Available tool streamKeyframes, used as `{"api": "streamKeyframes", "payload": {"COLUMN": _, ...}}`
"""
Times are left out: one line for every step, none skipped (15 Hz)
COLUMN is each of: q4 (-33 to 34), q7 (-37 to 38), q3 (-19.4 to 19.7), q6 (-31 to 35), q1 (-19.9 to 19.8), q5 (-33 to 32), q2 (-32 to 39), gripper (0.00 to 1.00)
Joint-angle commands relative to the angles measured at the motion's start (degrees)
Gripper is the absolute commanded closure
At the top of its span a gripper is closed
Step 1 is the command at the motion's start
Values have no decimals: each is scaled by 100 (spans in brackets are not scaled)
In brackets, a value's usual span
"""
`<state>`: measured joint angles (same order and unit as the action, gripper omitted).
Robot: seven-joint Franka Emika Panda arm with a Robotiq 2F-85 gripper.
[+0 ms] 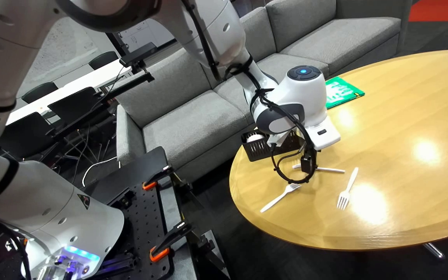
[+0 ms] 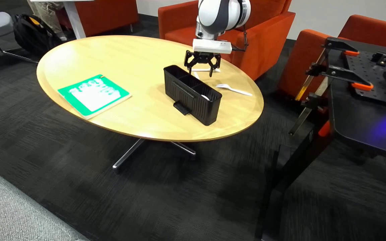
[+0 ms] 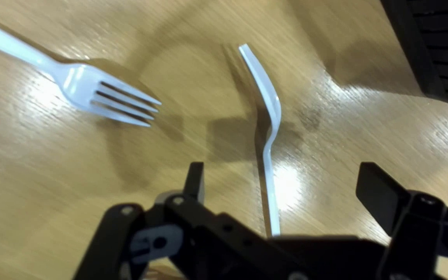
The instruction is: Put a fork in the utensil holder
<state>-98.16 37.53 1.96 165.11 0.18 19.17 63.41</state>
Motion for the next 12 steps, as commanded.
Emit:
{"api": "streamKeyframes", "payload": {"q4": 364, "q7": 84, "q3": 151, "q6": 87, "q1": 149, "q5": 146, "q2": 314, "gripper": 0}}
{"api": "streamKeyframes", "payload": {"q4": 433, "q7": 89, "q3": 156, "q6": 86, "q1": 154, "q5": 154, "q2": 377, "gripper": 25}}
{"api": "streamKeyframes", "payload": {"q4": 492, "q7": 93, "q3": 165, "q6": 87, "q1": 162, "q5": 157, "q2": 429, "gripper": 26}}
{"api": "streamKeyframes", "payload": {"q4": 547, "q7": 99, "q3": 166, "q6": 86, "q1": 164, "q5": 163, "q2": 477, "gripper": 34}}
{"api": "streamKeyframes", "payload": {"q4": 587, "q7": 105, "q3": 166, "q6": 89, "q1": 167, "q5": 167, "q2": 514, "gripper": 41}}
{"api": "streamKeyframes", "payload": {"q4": 632, "q7": 104, "q3": 162, "q6": 89, "q1": 164, "q5": 171, "q2": 550, "gripper": 51}}
{"api": "streamKeyframes", "payload": {"q4": 673, "q7": 109, "q3": 157, "q6": 78, "q1": 158, "q5": 175, "q2": 584, "gripper": 58}}
{"api": "streamKeyframes", "payload": {"q4": 709, "q7": 114, "q3": 157, "q6": 68, "q1": 156, "q5": 175, "q2": 610, "gripper": 66}}
{"api": "streamKeyframes", "payload": {"q4": 748, "q7": 126, "q3": 160, "q6": 54, "q1": 158, "q5": 173, "q2": 636, "gripper": 73}}
{"api": "streamKeyframes", "payload": {"q4": 739, "q7": 161, "q3": 193, "q6": 44, "q1": 178, "q5": 167, "q2": 622, "gripper": 81}}
{"api": "streamKeyframes", "payload": {"q4": 731, "q7": 196, "q3": 214, "q6": 31, "q1": 191, "q5": 159, "q2": 611, "gripper": 87}}
{"api": "streamKeyframes", "payload": {"q4": 724, "q7": 224, "q3": 251, "q6": 29, "q1": 223, "q5": 147, "q2": 605, "gripper": 95}}
